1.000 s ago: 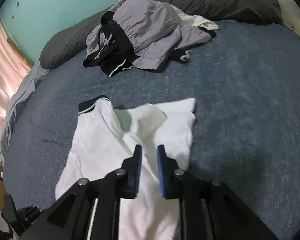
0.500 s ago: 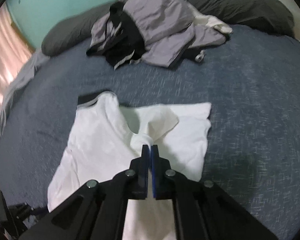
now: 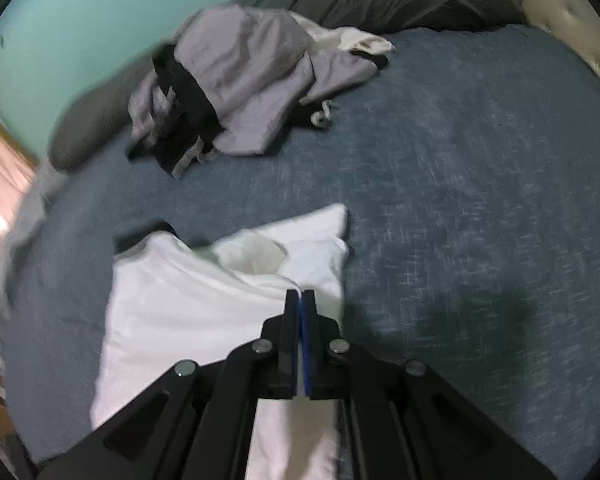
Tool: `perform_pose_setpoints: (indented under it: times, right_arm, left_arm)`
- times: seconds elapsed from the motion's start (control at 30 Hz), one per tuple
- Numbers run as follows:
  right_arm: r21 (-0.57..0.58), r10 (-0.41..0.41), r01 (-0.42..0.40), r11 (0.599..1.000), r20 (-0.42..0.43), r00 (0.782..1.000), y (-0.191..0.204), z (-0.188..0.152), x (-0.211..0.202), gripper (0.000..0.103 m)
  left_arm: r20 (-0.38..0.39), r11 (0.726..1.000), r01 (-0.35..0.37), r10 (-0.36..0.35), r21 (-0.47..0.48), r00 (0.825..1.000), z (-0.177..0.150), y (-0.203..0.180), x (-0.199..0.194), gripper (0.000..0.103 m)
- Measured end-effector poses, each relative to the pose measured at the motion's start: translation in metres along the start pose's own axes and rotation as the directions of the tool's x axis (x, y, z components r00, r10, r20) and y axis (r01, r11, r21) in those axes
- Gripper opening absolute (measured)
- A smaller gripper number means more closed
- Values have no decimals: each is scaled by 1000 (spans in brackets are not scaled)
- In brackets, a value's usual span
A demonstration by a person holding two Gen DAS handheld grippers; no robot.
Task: Fold clothes
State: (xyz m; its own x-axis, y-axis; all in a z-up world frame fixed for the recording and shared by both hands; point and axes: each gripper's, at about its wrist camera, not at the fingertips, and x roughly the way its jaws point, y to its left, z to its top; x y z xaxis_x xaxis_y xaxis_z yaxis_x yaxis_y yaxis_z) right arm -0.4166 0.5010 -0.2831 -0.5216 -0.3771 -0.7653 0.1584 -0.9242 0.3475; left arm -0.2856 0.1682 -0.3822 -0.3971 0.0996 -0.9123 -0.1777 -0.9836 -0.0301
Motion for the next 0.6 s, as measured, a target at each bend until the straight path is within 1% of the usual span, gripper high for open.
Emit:
perform_pose_setpoints:
  times: [0.1,0.27,0.33,0.4,0.43,0.47,0.5,0.6]
  right_arm:
    - [-66,106,-109,992,-46,993,15,-1,7,1]
    - [-17,92,-93,996,-54,994,15,5,12,2]
    - [41,74,-73,996,-20,997,6,10,8,3]
    - [87,61,-61,994,2,998,-3,16,6,9]
    - [98,63,-62,993,-7,998,-4,20,8,12]
    - [108,66,-64,992,-17,998,-4,23,11,19]
    - [118,69,-66,991,-27,997,-5,27,13,23]
    - [126,65,-56,990,-68,996,-3,31,27,25]
  left_arm:
    - [0,1000,-1,1,0,1000,0,0,1,41]
    - [1,1000,9,-9,-7,1000,0,2,0,41]
    - [1,1000,22,-22,-11,1000,0,4,0,41]
    - [2,999,31,-31,-12,1000,0,6,1,41]
    - [3,999,35,-35,-13,999,0,7,1,41]
    - [5,999,38,-38,-15,999,0,8,2,41]
    - [7,999,39,-39,-15,999,0,8,2,41]
    - [13,999,43,-43,-13,999,1,11,6,41]
